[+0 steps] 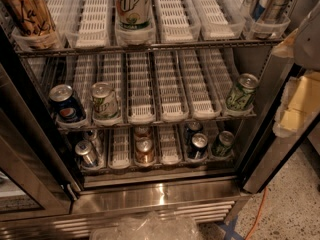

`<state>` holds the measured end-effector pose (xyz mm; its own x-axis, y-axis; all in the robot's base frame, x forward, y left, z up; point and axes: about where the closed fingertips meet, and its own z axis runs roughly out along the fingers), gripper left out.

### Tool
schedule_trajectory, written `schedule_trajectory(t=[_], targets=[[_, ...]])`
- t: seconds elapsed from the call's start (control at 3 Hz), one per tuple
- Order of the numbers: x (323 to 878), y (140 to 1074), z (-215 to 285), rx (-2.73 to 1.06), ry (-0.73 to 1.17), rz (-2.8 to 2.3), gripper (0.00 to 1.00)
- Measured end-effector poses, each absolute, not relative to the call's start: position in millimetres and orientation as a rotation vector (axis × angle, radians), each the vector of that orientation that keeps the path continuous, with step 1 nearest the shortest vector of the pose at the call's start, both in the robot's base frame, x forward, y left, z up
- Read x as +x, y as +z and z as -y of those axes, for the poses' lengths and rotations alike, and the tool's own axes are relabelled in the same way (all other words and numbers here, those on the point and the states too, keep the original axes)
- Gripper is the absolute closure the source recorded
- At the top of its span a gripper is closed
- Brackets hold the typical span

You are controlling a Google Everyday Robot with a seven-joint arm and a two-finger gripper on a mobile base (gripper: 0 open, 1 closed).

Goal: Pick 7up can from middle shelf of fridge

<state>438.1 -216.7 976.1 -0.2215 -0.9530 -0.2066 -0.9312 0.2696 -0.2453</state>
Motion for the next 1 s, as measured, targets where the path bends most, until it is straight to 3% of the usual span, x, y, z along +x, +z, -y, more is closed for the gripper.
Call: schedule_trajectory(t=[1.0], targets=[[439.5,973.6,206.9,-1.696,0.000,-2.196,0.00]])
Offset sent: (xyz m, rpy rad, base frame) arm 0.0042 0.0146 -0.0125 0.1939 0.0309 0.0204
